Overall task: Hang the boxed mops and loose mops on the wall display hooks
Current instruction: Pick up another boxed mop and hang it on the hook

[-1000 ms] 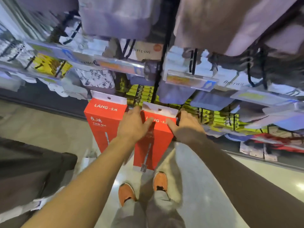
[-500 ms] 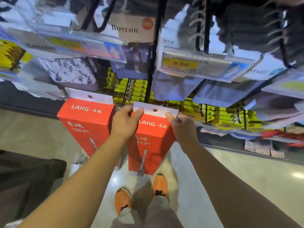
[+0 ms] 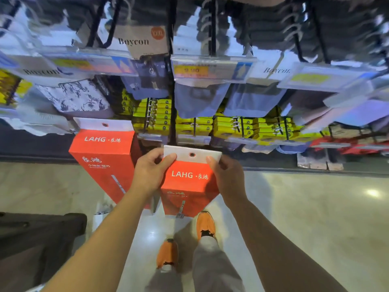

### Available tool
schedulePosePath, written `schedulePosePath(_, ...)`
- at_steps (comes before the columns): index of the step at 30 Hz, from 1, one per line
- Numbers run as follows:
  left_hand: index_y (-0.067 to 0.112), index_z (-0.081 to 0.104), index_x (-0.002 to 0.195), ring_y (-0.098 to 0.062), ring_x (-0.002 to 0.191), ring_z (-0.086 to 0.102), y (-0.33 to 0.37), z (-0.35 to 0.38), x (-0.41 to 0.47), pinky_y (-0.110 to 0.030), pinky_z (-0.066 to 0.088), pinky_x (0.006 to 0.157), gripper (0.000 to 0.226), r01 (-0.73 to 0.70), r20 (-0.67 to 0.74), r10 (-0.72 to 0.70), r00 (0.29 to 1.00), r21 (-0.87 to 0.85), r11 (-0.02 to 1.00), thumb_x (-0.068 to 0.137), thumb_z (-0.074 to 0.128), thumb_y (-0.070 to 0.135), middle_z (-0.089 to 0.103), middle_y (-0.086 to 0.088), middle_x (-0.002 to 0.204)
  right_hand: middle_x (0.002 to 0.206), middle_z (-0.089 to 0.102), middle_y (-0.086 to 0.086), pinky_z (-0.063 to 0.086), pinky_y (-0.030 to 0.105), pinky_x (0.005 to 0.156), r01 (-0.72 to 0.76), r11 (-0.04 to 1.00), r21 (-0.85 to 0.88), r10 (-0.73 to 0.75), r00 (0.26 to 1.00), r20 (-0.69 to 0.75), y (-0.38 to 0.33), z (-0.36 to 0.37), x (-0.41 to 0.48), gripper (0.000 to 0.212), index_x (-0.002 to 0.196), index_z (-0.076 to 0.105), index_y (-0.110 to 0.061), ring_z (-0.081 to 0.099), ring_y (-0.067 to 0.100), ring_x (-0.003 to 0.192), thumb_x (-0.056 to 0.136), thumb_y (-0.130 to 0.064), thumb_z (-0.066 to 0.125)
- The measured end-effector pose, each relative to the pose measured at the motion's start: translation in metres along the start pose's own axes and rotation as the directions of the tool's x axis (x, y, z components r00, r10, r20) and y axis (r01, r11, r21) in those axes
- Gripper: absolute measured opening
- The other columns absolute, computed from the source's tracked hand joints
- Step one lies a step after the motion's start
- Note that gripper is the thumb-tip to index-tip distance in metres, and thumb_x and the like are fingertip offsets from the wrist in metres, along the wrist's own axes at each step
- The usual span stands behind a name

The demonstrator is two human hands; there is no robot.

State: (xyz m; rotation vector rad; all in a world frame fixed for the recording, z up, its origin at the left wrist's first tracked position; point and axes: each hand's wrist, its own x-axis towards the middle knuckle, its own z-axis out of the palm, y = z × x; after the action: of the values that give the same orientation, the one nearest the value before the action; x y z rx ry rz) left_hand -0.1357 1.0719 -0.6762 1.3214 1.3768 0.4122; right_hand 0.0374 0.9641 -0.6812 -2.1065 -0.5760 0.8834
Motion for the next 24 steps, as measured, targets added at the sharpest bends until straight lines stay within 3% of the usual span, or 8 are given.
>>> schedulePosePath(7,0.015,0.076,0.093,0.002,0.061,0.061,0.002,-0.003,-0.06,-0.012,0.049,0.057,0.006,-0.048,0.101,0.048,0.994,-0.004,0.999,0.096,0.072,0.012,0.073,-0.004,0.082,0.076,0.071,0.003,0.049,0.039,0.072,-0.03,1.0,0.003,0.03,0.999,-0.037,0.015,-0.027,-0.071,0.027,0.083,0.069,-0.009,0.064,0.023,0.076,0.099,-0.03,0.068)
schedulePosePath(9,0.014,0.075,0.095,0.002,0.062,0.063,0.008,-0.006,-0.08,-0.011,0.049,0.057,0.005,-0.062,0.13,0.064,0.989,-0.022,0.998,0.097,0.071,0.011,0.073,-0.004,0.083,0.071,0.069,-0.016,0.049,0.031,0.072,-0.064,0.998,0.019,0.065,0.997,-0.042,0.013,-0.037,-0.092,0.026,0.074,0.068,-0.029,0.063,0.01,0.073,0.1,-0.028,0.067)
schedulePosePath(12,0.014,0.076,0.099,0.003,0.065,0.065,0.027,-0.01,-0.108,-0.01,0.05,0.059,0.007,-0.115,0.194,0.117,0.974,-0.024,0.993,0.098,0.069,0.011,0.075,0.0,0.084,0.067,0.068,-0.026,0.048,0.017,0.067,-0.081,0.988,0.132,0.091,0.994,-0.067,0.003,-0.059,-0.124,0.036,0.065,0.069,-0.043,0.065,0.001,0.07,0.098,-0.03,0.07)
schedulePosePath(15,0.019,0.076,0.098,0.005,0.063,0.064,0.055,-0.012,-0.14,-0.011,0.049,0.06,0.008,-0.187,0.255,0.181,0.95,0.001,0.982,0.098,0.07,0.014,0.076,0.009,0.077,0.064,0.069,-0.026,0.046,0.012,0.06,0.007,0.983,0.184,0.017,0.991,-0.131,-0.013,-0.093,-0.163,0.021,0.078,0.073,-0.032,0.064,-0.006,0.063,0.098,-0.024,0.072)
schedulePosePath(19,0.022,0.078,0.1,-0.012,0.077,0.071,0.109,-0.004,-0.185,-0.032,0.057,0.074,0.007,-0.229,0.335,0.231,0.914,-0.045,0.972,0.096,0.073,0.019,0.08,-0.005,0.093,0.061,0.067,-0.022,0.044,0.012,0.058,0.092,0.964,0.248,-0.026,0.966,-0.258,-0.041,-0.152,-0.21,0.007,0.091,0.076,-0.011,0.058,-0.006,0.057,0.096,-0.012,0.073)
schedulePosePath(22,0.032,0.079,0.094,-0.012,0.076,0.071,0.161,0.011,-0.219,-0.035,0.058,0.073,0.013,-0.34,0.405,0.339,0.85,-0.072,0.938,0.096,0.074,0.02,0.08,-0.001,0.089,0.071,0.075,-0.016,0.05,0.013,0.06,0.118,0.937,0.329,-0.004,0.946,-0.325,-0.065,-0.204,-0.242,0.008,0.101,0.078,-0.012,0.064,-0.006,0.062,0.096,-0.009,0.074)
schedulePosePath(24,0.03,0.078,0.092,-0.008,0.069,0.069,0.198,0.025,-0.242,-0.027,0.057,0.066,0.015,-0.404,0.441,0.398,0.804,-0.084,0.911,0.096,0.073,0.016,0.078,0.004,0.079,0.074,0.076,-0.015,0.051,0.017,0.061,0.16,0.934,0.319,-0.026,0.922,-0.386,-0.077,-0.241,-0.262,0.008,0.099,0.079,-0.019,0.064,-0.003,0.065,0.095,-0.014,0.075)
